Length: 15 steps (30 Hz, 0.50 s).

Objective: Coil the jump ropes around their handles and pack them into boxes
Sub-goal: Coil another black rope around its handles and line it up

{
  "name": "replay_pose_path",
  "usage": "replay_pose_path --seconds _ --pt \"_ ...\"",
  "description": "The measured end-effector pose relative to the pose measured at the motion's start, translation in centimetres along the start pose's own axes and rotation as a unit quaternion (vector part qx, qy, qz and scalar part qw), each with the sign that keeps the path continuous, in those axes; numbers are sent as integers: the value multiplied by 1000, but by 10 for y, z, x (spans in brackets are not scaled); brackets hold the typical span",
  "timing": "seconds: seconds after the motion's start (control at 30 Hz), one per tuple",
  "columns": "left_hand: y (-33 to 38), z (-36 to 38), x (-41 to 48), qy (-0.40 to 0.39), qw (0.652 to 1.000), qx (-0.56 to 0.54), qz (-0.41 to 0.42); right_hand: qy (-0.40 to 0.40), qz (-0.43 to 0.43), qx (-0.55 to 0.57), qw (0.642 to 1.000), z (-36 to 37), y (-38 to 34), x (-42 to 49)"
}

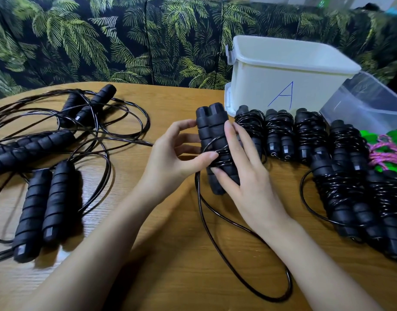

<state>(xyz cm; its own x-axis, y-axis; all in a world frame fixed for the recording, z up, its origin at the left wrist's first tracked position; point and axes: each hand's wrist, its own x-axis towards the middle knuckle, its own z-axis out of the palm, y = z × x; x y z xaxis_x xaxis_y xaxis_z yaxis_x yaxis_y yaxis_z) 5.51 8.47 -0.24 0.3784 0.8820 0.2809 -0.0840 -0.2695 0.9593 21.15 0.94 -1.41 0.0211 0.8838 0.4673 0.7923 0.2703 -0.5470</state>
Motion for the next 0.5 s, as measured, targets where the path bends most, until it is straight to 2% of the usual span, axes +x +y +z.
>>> replay_pose_path --seconds 0.27,0.5 --pt "1 -1 0 22 1000 0 5 34 4 107 994 -1 5 0" --pt "-1 2 -2 5 999 -31 -17 -8 9 112 994 0 4 0"
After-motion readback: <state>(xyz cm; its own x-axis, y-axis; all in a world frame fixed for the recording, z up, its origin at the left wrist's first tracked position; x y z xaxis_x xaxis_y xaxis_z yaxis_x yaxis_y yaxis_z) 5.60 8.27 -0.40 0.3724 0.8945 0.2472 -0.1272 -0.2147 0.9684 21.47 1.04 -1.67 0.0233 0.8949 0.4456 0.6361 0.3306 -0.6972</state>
